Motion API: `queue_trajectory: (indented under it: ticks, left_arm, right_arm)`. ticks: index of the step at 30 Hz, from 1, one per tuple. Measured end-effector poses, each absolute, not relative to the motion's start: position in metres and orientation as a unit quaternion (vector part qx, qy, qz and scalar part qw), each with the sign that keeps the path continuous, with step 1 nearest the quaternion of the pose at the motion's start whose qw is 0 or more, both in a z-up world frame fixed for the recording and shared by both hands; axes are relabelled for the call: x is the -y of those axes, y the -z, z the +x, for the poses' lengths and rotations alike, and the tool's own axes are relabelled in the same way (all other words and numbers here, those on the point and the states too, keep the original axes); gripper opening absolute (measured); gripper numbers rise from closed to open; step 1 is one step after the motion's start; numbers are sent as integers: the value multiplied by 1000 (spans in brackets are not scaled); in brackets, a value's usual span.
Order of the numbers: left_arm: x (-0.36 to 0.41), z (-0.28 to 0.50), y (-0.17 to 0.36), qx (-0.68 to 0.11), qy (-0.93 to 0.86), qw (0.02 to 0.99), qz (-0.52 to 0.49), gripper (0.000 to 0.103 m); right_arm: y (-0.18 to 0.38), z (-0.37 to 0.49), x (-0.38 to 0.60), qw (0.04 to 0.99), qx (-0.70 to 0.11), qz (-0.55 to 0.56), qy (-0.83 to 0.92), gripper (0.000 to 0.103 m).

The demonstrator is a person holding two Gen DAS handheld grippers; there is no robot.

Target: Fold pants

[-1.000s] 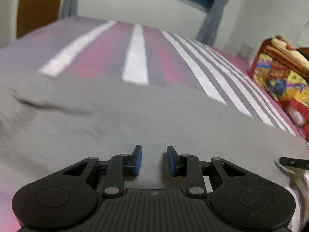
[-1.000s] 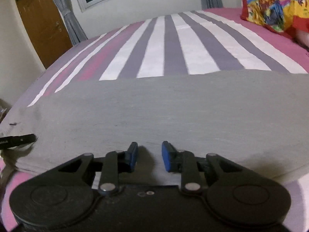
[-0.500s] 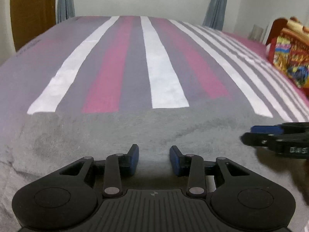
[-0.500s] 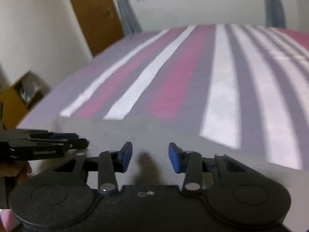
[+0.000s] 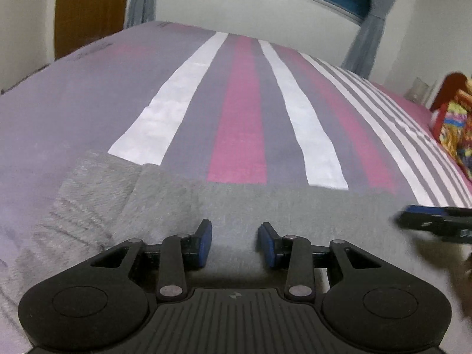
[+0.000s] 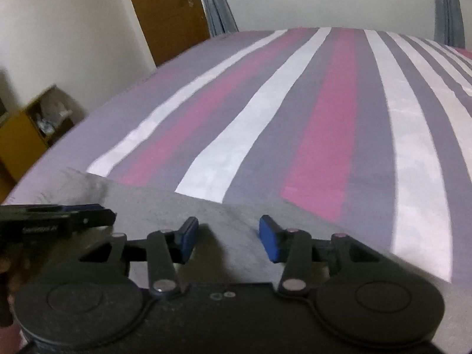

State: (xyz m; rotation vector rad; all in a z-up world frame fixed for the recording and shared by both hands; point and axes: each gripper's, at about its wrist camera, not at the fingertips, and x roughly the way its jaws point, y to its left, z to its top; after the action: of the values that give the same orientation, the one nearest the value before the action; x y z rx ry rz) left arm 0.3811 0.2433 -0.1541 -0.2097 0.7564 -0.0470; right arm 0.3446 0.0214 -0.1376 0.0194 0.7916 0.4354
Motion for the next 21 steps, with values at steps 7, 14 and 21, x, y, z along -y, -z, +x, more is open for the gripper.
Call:
queue_trajectory:
  ticks: [7,14,21]
  left_arm:
    - [-240,354,153,-359,18,928,-101,37]
    - [-244,332,147,-375,11,920,-108,38]
    - [-234,300,146,-393,1,916,-78,45]
  right_arm:
    - [127,287,146,921,-373,19,-111,53]
    - [113,236,328,923,-377,77,15,50]
    - [108,168,447,902,-351,201,154,43]
